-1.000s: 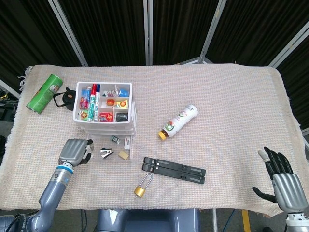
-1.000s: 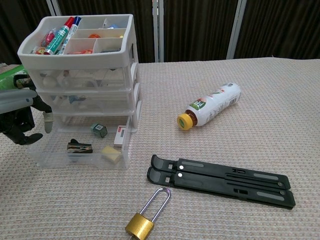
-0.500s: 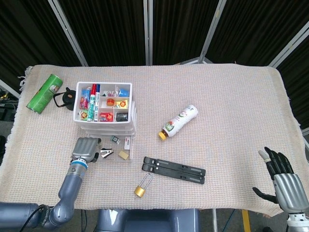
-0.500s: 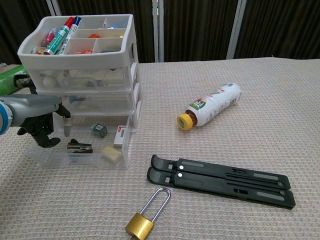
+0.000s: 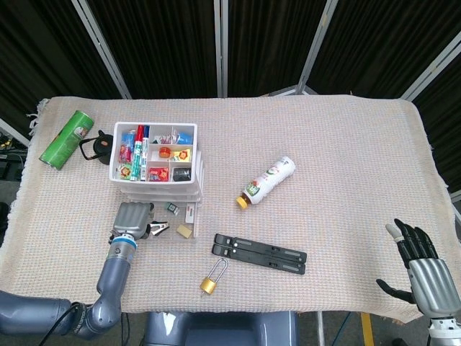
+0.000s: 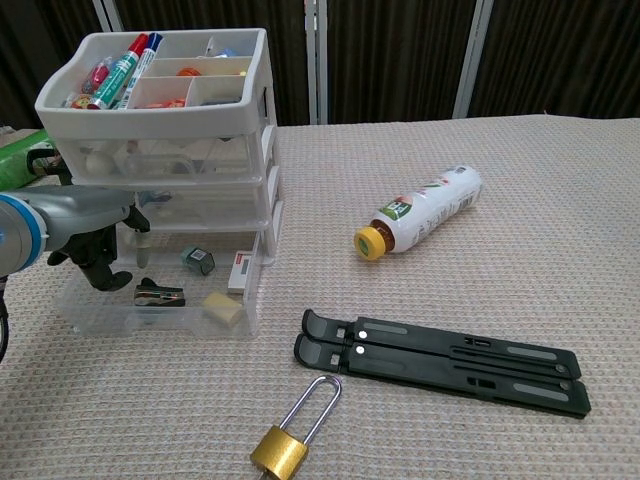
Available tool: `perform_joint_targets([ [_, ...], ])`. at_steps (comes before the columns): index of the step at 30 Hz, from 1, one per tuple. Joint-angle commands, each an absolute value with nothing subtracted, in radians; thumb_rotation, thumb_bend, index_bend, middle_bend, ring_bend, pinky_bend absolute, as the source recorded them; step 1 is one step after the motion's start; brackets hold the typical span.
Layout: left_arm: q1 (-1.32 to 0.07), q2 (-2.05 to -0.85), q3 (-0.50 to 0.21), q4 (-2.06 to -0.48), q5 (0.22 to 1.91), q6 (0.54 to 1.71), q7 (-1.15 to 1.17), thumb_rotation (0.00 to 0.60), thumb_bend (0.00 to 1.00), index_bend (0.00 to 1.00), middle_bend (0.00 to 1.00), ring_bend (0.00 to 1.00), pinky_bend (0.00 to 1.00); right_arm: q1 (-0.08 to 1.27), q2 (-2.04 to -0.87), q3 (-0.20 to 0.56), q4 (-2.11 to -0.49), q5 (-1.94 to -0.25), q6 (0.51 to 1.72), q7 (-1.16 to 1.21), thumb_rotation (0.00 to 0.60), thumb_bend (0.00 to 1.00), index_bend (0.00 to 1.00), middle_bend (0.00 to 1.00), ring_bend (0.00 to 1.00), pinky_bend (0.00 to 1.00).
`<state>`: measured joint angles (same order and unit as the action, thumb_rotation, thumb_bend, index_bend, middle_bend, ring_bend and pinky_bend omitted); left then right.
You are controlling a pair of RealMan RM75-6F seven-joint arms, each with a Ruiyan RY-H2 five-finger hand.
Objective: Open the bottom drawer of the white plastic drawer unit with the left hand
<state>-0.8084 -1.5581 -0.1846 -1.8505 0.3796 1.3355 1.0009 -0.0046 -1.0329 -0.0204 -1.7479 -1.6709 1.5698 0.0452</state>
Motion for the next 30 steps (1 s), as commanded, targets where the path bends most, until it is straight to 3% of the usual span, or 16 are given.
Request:
perform_joint_targets([
  [1,-0.812,-1.569,-0.182,-1.841,0.385,1.347,1.001,0.600,0.44,0.43,0.95,0.92,0.73,-0.005,-1.033,-0.021,-1.747,-1.671,1.570,0.046,0.600,0.00,0.00,0.00,0.00,0.00],
  [6,-0.822,-1.583,-0.186,-1.825,0.376,1.361,1.013,0.600,0.39,0.46,0.95,0.92,0.73,-0.005,-1.033,-0.021,-1.747,-1.675,1.573,0.047,0.600,0.00,0.00,0.00,0.00,0.00],
  [30,-0.853,-1.656,-0.198,-1.735,0.330,1.373,1.048,0.600,0.39,0.49,0.95,0.92,0.73,-0.004,-1.030,-0.026,-1.748,-1.686,1.575,0.068,0.600,0.00,0.00,0.00,0.00,0.00],
])
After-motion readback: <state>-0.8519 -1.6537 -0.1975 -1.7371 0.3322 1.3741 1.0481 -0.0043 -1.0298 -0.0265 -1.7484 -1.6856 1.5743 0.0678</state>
